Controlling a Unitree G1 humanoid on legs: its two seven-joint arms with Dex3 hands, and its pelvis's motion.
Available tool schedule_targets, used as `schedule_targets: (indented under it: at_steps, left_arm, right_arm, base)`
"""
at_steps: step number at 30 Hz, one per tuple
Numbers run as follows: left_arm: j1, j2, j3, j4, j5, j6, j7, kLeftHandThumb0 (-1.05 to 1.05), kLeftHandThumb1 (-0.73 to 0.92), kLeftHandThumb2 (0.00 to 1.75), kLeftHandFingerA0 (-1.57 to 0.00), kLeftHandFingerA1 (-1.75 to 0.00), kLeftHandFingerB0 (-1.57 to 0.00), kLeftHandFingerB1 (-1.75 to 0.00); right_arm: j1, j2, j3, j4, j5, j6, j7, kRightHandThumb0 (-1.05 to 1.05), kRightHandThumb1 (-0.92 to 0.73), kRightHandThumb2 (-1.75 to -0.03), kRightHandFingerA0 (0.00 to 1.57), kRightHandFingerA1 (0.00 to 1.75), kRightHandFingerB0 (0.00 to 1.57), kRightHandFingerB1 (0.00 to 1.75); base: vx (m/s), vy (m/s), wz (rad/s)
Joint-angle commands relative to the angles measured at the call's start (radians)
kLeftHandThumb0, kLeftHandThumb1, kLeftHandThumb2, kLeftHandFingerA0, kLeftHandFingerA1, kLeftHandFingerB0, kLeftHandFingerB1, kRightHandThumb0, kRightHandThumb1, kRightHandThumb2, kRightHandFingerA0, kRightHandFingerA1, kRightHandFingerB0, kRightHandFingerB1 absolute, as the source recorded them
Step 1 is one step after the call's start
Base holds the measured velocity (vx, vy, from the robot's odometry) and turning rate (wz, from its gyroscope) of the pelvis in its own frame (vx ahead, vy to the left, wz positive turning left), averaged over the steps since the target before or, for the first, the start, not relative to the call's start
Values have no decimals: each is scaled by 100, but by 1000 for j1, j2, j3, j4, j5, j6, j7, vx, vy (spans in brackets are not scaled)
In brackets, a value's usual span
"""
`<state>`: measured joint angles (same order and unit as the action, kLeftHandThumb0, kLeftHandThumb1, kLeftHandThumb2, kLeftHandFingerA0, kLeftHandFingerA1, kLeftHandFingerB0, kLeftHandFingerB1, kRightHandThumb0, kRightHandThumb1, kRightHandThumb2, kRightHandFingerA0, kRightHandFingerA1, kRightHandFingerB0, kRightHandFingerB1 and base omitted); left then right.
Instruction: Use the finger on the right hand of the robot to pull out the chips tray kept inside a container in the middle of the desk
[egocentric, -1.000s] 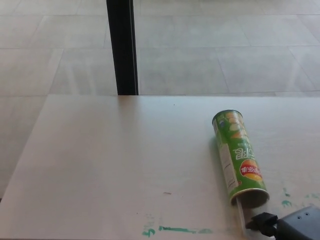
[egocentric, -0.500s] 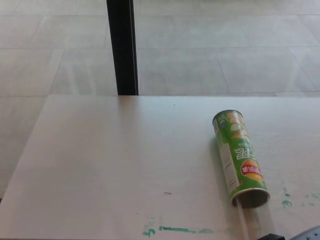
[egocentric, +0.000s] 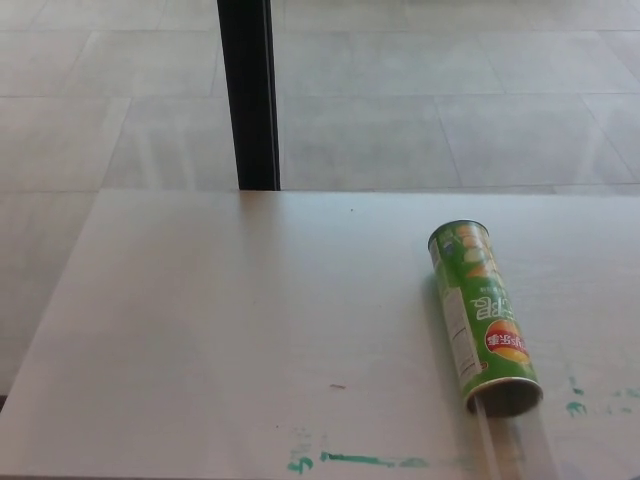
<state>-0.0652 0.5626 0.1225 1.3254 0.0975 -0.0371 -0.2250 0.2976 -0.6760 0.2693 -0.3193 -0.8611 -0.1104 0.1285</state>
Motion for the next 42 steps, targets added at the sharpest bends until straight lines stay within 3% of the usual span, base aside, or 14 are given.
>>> schedule_targets:
  at_steps: [1, 6, 7, 8, 15, 16, 17, 18, 19, 24, 25, 26, 27, 42]
  left_arm:
    - [6, 21, -7, 0, 9, 5, 4, -47, 71, 60, -49, -64, -47, -50]
    - [7, 18, -9, 3, 12, 0, 12, -46, 70, 60, -50, -61, -50, -50]
    - [9, 19, -5, 1, 6, 2, 11, -44, 54, 98, -50, -70, -41, -61]
    - [10, 18, -6, 4, 8, 0, 12, -47, 69, 61, -50, -60, -48, -49]
    - [9, 18, 9, 1, -5, 4, -1, -44, 70, 60, -50, -62, -49, -50]
    - [9, 19, -5, 2, 10, 3, 8, -45, 71, 60, -48, -59, -49, -49]
    - [7, 18, -7, 2, 13, 6, 12, -44, 54, 98, -50, -69, -40, -60]
    - [6, 18, -8, 3, 13, 6, 13, -44, 54, 98, -50, -69, -40, -60]
    - [11, 17, -11, 4, 14, 2, 13, -47, 70, 61, -51, -61, -48, -49]
    - [18, 20, -16, -2, 11, -5, 9, -47, 70, 60, -51, -63, -49, -50]
    - [17, 20, -19, -1, 13, -7, 10, -44, 55, 99, -50, -69, -40, -60]
    - [16, 20, -23, 0, 15, -8, 11, -44, 55, 99, -50, -69, -40, -60]
    - [14, 17, -18, 5, 10, -2, 12, -45, 71, 60, -50, -60, -48, -48]
    - [21, 25, -16, 6, 7, -6, 7, -46, 71, 61, -52, -64, -49, -52]
  right_arm:
    - [42, -8, -7, -2, 6, -46, -12, -16, -52, -56, 96, 126, 51, 45]
    - [68, -19, -24, -14, 5, -59, -11, -17, -53, -57, 94, 130, 50, 46]
    - [71, -18, -26, -5, 3, -76, -34, -16, -51, -57, 97, 129, 51, 47]
    - [75, -17, -29, -13, 3, -73, -27, -17, -51, -57, 96, 128, 50, 47]
    - [68, 2, -46, -55, -19, -20, 29, -18, -53, -56, 94, 117, 33, 39]
    - [54, 13, -58, -67, -21, -6, 28, -15, -34, -85, 101, 102, 9, 50]
    - [30, 20, -75, -93, -2, 15, 59, -17, -50, -56, 99, 101, 8, 28]
    - [27, 23, -79, -97, -1, 17, 66, -17, -50, -56, 99, 101, 8, 28]
    - [30, 33, -89, -99, -1, 12, 41, -17, -48, -58, 102, 101, 7, 32]
    - [-25, 68, -151, -145, 39, 42, 77, -19, -46, -67, 96, 99, 0, 0]
    - [-31, 69, -169, -157, 55, 43, 81, -20, -45, -66, 97, 95, 0, 0]
    - [-37, 71, -190, -170, 76, 39, 81, -20, -45, -66, 97, 95, 0, 0]
    - [-37, 77, -205, -184, 66, 44, 76, -21, -45, -67, 101, 97, 0, 3]
    - [233, 81, -741, -333, 408, 61, 219, -7, -50, -56, 91, 107, 2, 30]
  base:
    - [0, 0, 0]
    - [0, 0, 0]
    - [0, 0, 0]
    - [0, 0, 0]
    - [0, 0, 0]
    - [0, 0, 0]
    - [0, 0, 0]
    - [0, 0, 0]
    - [0, 0, 0]
    - [0, 0, 0]
    - [0, 0, 0]
    - [0, 0, 0]
    - [0, 0, 0]
    - [0, 0, 0]
